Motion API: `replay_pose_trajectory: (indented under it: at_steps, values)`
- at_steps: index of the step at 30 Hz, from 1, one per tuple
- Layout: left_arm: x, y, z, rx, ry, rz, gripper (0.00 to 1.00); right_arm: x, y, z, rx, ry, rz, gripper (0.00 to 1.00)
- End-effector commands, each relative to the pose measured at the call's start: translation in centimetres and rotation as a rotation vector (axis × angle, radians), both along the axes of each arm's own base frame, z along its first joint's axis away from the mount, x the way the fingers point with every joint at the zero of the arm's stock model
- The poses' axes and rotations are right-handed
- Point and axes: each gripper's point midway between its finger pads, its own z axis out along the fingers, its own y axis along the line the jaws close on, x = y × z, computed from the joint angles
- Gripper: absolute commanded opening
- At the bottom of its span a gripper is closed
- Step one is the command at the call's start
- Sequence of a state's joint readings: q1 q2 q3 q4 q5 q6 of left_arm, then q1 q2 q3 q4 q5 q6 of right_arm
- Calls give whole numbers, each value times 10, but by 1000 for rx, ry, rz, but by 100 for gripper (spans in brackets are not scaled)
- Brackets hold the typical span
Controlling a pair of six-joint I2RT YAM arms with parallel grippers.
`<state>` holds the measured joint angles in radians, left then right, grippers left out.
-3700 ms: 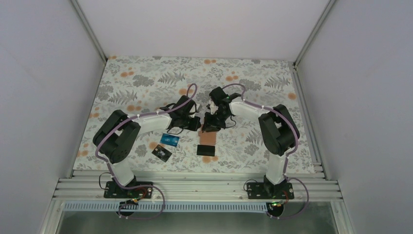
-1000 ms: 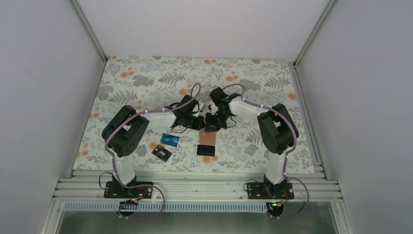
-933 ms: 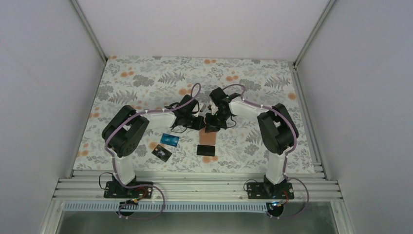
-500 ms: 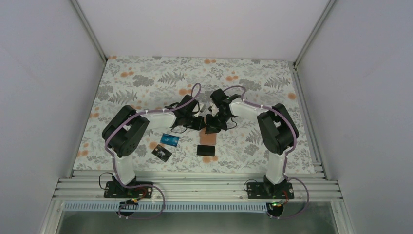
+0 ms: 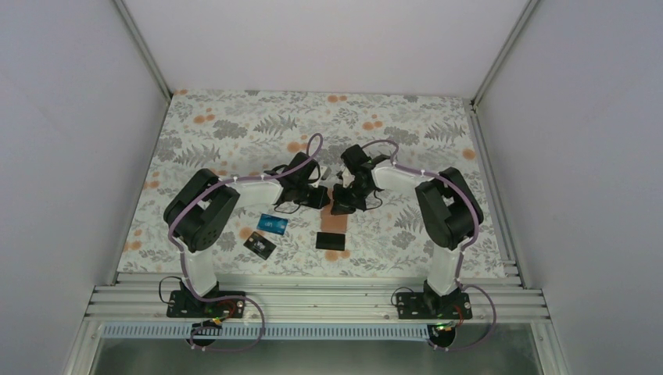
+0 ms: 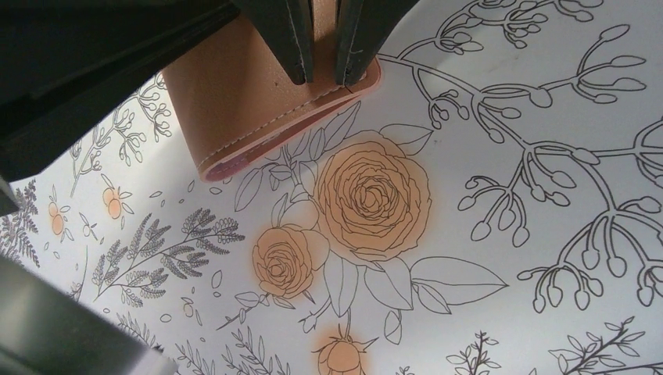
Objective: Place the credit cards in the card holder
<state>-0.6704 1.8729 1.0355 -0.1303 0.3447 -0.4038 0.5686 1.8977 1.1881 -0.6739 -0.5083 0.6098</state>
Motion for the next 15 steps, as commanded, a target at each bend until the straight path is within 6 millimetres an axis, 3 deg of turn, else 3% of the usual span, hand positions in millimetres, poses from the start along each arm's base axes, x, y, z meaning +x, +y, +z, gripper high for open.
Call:
replay_pose_trajectory:
  at_steps: [1, 6, 9, 12, 15]
  values:
    - [-2, 6, -10, 33, -1, -1, 11, -18, -50, -51, -265, 52, -43, 4]
    - [-1, 6, -7, 31, -8, 4, 11, -26, -64, -68, -344, 74, -49, 4]
    - [-2, 6, -5, 24, -11, 6, 11, -28, -61, -67, -328, 72, -41, 4]
    - [1, 4, 6, 7, -28, 16, 11, -18, -43, -46, -234, 35, -19, 7]
    - [8, 3, 26, -6, -62, 35, 11, 2, -20, -9, -124, -39, 7, 23]
